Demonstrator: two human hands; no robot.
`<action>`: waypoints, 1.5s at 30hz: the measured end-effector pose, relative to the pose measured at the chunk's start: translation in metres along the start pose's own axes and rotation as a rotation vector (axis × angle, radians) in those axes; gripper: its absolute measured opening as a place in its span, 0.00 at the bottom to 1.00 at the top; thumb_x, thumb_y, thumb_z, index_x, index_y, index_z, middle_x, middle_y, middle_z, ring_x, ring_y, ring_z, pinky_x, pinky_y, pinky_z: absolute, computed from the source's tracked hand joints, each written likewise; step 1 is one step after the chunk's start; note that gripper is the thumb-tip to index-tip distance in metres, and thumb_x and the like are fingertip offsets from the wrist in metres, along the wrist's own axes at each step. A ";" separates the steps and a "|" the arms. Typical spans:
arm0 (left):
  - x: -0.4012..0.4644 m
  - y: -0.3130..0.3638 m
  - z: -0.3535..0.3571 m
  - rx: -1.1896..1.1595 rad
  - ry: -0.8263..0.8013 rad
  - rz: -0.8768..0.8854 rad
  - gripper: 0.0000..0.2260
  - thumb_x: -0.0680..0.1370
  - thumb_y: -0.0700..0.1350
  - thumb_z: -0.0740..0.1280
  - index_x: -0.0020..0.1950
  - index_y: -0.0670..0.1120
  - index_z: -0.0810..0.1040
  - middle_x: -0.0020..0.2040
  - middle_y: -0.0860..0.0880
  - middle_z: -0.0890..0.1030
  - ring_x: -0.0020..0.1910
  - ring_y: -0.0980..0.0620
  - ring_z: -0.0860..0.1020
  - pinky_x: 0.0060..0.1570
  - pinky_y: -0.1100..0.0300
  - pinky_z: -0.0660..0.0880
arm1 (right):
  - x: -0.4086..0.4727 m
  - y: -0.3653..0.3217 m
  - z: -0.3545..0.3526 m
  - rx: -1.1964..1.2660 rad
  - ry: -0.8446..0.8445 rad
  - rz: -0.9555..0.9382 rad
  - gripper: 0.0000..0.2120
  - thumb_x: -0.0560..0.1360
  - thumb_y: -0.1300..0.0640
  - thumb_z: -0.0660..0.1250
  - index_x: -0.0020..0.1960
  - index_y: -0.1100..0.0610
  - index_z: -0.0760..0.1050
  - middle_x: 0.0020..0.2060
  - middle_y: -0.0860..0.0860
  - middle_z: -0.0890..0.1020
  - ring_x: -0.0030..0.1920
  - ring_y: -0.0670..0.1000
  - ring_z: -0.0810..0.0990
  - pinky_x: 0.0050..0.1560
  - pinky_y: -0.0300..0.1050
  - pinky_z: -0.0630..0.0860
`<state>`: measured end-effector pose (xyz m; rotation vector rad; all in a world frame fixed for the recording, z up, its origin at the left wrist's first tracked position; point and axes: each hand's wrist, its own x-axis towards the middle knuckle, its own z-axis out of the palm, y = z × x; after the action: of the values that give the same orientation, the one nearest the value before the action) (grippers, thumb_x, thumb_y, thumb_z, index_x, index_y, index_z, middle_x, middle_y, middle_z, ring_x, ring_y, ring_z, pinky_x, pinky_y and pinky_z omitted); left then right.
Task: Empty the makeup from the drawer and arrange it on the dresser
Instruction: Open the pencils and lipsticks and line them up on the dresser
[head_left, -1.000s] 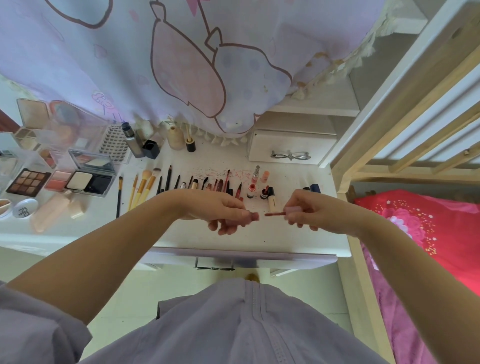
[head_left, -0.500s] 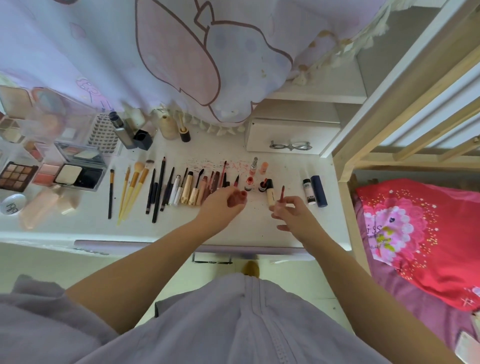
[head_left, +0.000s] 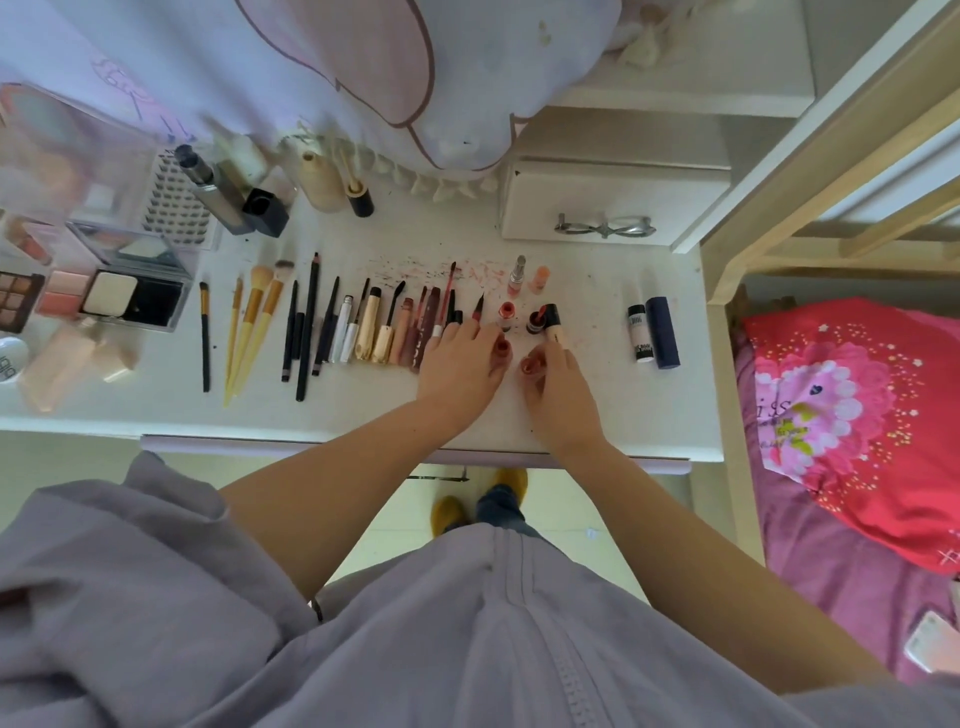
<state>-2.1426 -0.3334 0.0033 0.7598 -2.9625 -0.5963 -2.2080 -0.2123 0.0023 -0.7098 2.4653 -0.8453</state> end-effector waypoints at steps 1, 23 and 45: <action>-0.001 0.001 -0.001 -0.026 0.012 -0.008 0.16 0.80 0.52 0.59 0.64 0.47 0.70 0.59 0.47 0.75 0.59 0.47 0.71 0.55 0.53 0.67 | 0.000 0.000 -0.002 0.007 -0.004 0.001 0.18 0.80 0.55 0.58 0.68 0.60 0.64 0.57 0.55 0.74 0.51 0.55 0.77 0.48 0.42 0.71; -0.009 0.121 0.043 -0.332 -0.191 -0.399 0.12 0.81 0.49 0.55 0.57 0.41 0.66 0.37 0.49 0.72 0.34 0.51 0.71 0.33 0.61 0.65 | 0.094 0.025 -0.073 -0.350 -0.465 -0.095 0.12 0.75 0.58 0.64 0.56 0.60 0.68 0.48 0.58 0.77 0.44 0.55 0.74 0.40 0.47 0.70; 0.006 0.132 -0.051 -0.261 -0.090 0.044 0.12 0.80 0.57 0.51 0.45 0.50 0.65 0.29 0.54 0.69 0.26 0.57 0.68 0.27 0.60 0.62 | 0.055 -0.002 -0.214 0.029 -0.757 -0.250 0.11 0.79 0.46 0.59 0.47 0.51 0.74 0.33 0.44 0.79 0.31 0.43 0.73 0.28 0.34 0.69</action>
<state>-2.2023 -0.2481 0.0990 0.6580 -2.8872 -1.0141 -2.3665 -0.1543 0.1443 -1.1007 1.7070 -0.5472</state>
